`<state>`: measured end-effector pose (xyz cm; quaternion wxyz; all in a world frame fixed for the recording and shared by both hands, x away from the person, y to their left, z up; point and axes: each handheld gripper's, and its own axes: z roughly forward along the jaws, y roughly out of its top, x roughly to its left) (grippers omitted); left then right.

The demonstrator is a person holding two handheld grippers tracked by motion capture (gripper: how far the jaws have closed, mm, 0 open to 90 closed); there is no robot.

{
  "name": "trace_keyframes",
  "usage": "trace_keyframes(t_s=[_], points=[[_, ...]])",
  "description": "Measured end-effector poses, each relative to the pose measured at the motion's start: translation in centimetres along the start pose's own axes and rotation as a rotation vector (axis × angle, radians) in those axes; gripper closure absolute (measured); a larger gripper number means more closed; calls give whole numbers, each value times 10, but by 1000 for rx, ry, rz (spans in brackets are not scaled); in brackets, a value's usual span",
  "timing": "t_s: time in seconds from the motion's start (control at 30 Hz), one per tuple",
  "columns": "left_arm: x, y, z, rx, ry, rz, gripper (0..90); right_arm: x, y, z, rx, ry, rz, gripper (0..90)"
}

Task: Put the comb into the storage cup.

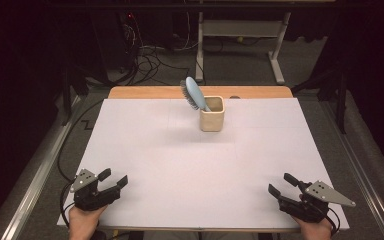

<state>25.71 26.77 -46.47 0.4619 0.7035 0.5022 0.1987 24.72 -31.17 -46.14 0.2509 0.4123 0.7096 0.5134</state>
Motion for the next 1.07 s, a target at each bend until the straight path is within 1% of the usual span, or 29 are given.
trace_keyframes(t_s=[0.13, 0.33, 0.63, 1.07], points=[[1, -4, -1, 4, 2, -8, 291, 0, 0, 0, 0, 3, -1, 303], [2, -4, -2, -8, 6, -13, 291, -2, 0, 0, -2, 0, 16, 303], [2, -6, 1, 7, 7, -15, 291, -2, -1, -1, -3, 1, 16, 303], [2, -6, 1, 6, 8, -18, 291, -2, -1, 0, -1, 3, 17, 303]])
